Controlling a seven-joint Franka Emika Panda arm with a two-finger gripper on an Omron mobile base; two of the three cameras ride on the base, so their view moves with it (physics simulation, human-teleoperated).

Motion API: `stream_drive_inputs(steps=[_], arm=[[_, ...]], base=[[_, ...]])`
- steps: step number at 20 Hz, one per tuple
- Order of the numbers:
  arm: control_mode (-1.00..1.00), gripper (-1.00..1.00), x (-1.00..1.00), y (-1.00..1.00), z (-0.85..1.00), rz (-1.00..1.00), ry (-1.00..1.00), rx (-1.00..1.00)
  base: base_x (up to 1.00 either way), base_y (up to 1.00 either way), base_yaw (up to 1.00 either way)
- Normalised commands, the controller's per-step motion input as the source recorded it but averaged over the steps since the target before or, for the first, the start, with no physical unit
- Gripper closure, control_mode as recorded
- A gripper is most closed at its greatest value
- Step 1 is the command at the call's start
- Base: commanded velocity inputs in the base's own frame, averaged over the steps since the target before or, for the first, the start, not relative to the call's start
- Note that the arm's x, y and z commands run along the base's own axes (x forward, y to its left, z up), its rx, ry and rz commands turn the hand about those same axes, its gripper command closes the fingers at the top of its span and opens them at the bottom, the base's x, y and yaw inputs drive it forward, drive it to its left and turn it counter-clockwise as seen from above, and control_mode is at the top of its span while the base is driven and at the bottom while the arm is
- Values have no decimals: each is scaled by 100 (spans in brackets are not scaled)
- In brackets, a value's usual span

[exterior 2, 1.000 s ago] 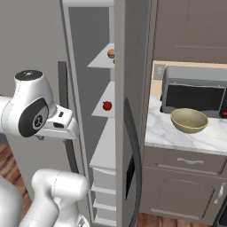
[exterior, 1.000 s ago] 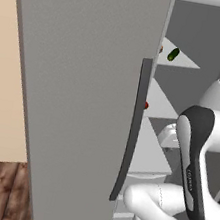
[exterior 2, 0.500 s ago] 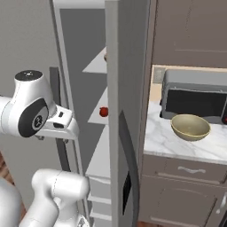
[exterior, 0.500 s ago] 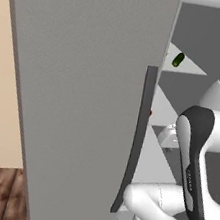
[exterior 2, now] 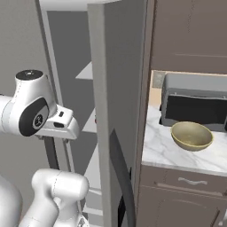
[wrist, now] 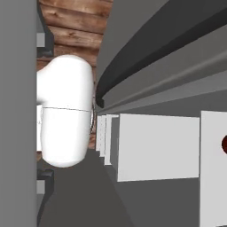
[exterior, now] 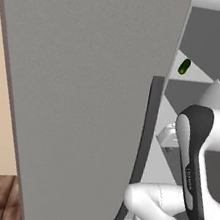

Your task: Take the cucumber, bell pepper, and tangerine from the freezer and place them in the bowl on the counter.

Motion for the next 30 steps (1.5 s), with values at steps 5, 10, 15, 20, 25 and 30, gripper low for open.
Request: stream_drive_inputs(steps=[5, 10, 15, 20, 25, 30], arm=[[100, -100, 0, 0, 0, 0, 0, 0], [100, -100, 0, 0, 0, 0, 0, 0], [100, -100, 0, 0, 0, 0, 0, 0], [100, -100, 0, 0, 0, 0, 0, 0], [100, -100, 0, 0, 0, 0, 0, 0], [100, -100, 0, 0, 0, 0, 0, 0]], base=[[38, -48, -1], [28, -70, 0], [2, -59, -4], [0, -41, -13], [0, -32, -17], [0, -29, -22]])
